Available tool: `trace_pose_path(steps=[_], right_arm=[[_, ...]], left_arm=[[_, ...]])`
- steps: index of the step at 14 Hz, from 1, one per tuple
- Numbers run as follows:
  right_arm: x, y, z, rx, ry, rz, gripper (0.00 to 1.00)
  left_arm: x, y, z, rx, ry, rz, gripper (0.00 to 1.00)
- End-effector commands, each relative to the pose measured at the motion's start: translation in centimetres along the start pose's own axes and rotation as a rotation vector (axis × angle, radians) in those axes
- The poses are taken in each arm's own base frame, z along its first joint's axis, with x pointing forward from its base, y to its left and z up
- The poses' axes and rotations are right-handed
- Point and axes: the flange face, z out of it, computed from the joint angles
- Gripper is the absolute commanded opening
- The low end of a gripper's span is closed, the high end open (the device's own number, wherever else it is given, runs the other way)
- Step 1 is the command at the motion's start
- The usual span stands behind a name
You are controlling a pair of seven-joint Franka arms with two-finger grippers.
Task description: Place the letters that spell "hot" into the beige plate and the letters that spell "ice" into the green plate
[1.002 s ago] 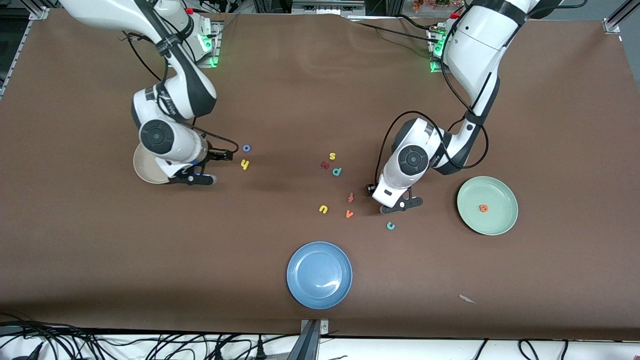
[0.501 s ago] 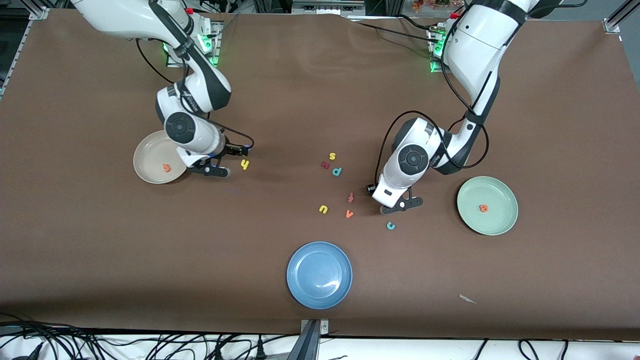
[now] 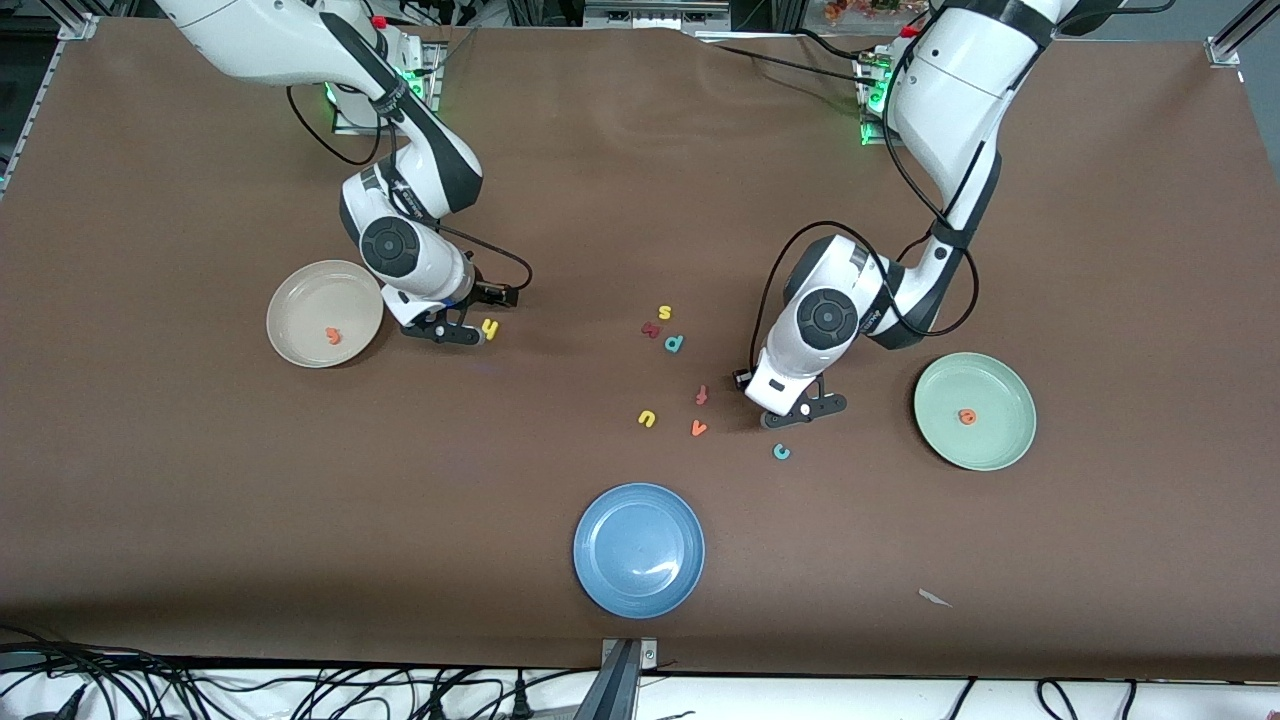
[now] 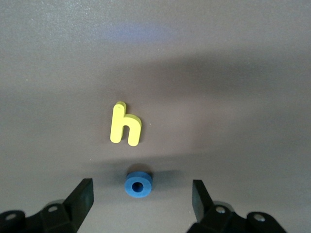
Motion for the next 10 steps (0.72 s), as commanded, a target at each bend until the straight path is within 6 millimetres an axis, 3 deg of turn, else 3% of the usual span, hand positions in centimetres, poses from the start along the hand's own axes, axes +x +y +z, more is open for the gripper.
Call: trace_pose_path(steps=[1, 10], right_arm=[[-0.33, -0.19, 0.12, 0.004, 0.010, 0.008, 0.90], [-0.53, -0.17, 0.30, 0.005, 0.011, 0.011, 0.90]], left_arm=[[-0.18, 0.12, 0.39, 0.016, 0.016, 0.001, 0.35], [-0.05, -0.02, 0.38, 0.017, 0.017, -0.001, 0.28]])
